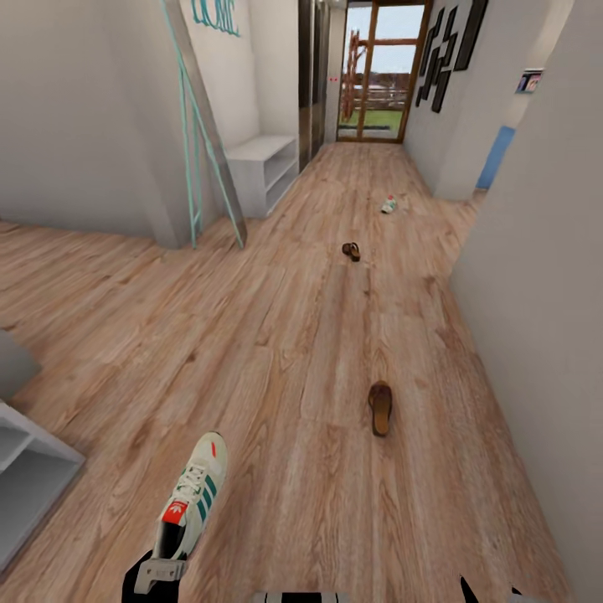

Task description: Pick up the two gym shoes and the two sandals from the corridor floor and place them onto the hallstand (shoe rack) in the corridor, making sure they are on the rack and not on the floor. Arrange them so the two gym shoes are next to each other and the two sandals are next to each other.

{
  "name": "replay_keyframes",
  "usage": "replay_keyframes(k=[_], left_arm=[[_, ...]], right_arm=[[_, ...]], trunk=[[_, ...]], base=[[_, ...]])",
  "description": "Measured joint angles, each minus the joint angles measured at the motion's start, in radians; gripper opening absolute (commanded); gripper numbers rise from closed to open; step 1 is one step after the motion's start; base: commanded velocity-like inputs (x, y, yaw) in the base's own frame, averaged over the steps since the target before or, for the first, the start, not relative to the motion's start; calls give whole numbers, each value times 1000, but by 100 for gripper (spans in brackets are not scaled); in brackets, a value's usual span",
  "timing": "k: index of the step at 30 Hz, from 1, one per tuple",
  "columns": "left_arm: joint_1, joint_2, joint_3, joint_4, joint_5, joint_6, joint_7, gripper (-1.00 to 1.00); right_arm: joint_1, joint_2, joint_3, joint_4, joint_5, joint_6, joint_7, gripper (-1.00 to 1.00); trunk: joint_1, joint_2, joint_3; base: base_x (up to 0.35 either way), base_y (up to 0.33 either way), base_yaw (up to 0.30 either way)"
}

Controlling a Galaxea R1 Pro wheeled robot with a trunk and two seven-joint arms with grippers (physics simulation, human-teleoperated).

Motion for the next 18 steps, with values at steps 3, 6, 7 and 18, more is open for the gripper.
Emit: replay_keyframes(k=[3,6,7,18], left_arm=[[0,0,0,-1,0,0,0,-100],[0,0,0,-2,0,0,0,-100],[0,0,0,-2,0,0,0,-100],[0,0,0,-5,0,-1,0,-100]], right_arm=[[0,0,0,0,0,0,0,100],[0,0,0,0,0,0,0,100],[0,0,0,0,0,0,0,100],[0,0,0,-2,1,0,2,100]], trunk=[[0,0,0],[0,0,0],[0,0,0],[0,0,0]], base=[[2,9,-300],[1,4,-300],[0,1,-300],[0,0,-221]])
